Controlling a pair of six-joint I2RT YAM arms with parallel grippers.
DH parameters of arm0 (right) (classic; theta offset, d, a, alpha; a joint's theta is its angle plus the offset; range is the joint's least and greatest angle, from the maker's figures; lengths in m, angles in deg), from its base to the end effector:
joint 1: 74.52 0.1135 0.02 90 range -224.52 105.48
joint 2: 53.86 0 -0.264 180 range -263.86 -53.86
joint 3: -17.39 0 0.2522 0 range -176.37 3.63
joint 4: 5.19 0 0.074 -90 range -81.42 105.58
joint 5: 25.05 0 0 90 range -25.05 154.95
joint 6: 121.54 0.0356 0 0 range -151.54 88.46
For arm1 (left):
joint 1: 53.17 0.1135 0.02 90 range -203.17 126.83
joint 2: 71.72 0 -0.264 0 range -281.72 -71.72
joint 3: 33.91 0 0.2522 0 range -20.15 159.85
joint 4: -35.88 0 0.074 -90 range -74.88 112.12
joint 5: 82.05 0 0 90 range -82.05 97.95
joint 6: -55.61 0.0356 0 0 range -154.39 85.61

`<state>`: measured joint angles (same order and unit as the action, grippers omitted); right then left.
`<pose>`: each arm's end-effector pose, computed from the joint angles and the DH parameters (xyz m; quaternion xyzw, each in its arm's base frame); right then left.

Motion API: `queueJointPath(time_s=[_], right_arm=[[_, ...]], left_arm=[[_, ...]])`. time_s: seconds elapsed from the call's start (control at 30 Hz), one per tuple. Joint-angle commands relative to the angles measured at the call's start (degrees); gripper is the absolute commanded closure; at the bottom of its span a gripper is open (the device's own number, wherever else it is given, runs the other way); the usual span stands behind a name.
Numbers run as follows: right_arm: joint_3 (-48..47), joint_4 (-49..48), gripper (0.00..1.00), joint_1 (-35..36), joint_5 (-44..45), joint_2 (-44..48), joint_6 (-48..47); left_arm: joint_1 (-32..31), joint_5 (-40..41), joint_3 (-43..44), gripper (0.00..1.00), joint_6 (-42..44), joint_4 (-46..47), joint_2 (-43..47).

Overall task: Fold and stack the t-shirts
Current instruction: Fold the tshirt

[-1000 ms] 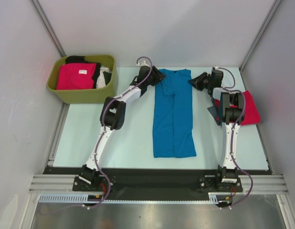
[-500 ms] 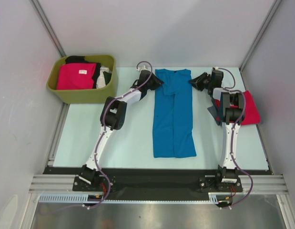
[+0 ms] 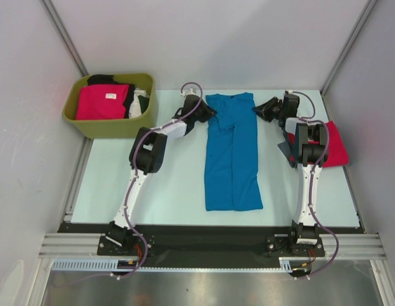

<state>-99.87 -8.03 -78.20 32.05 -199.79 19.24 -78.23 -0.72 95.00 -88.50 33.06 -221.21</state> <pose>0.5536 -0.0162 0.0951 0.2381 0.7914 0.4235 0.3711 0.5265 -0.2521 0.1155 -0.1688 0.8172 -0.3975 0.3817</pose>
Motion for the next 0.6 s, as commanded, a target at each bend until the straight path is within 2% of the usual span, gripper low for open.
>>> queueJointPath(time_s=[0.0,0.1,0.27,0.33,0.4,0.47,0.5,0.57], right_arm=[[1.5,3.3,0.75,-0.4,0.6,0.7,-0.8],[1.5,3.3,0.75,-0.3,0.8,0.7,-0.8],[1.3,3.2,0.75,-0.3,0.6,1.0,-0.9],[1.3,3.1,0.75,-0.2,0.5,1.1,-1.1],[0.8,3.4,0.62,0.1,0.5,1.0,-1.6],[-0.3,4.2,0.52,0.3,0.8,0.6,-2.3],[-2.1,5.3,0.5,0.5,0.9,0.3,-2.9],[-4.8,7.0,0.49,1.0,0.8,-1.6,-3.1]], left_arm=[[-0.1,1.0,-3.4,0.99,1.2,4.6,8.3],[0.0,2.1,-6.3,0.95,1.7,5.8,10.0],[0.2,1.5,-4.8,0.92,1.9,4.8,9.2],[0.3,1.7,-4.0,0.87,2.0,3.9,8.6],[0.4,1.9,-3.4,0.79,1.9,2.9,7.8],[0.5,2.2,-2.8,0.75,1.6,1.4,7.5],[0.5,2.8,-2.7,0.63,1.3,0.9,6.8],[0.8,2.7,-1.5,0.54,1.2,-0.1,6.1]])
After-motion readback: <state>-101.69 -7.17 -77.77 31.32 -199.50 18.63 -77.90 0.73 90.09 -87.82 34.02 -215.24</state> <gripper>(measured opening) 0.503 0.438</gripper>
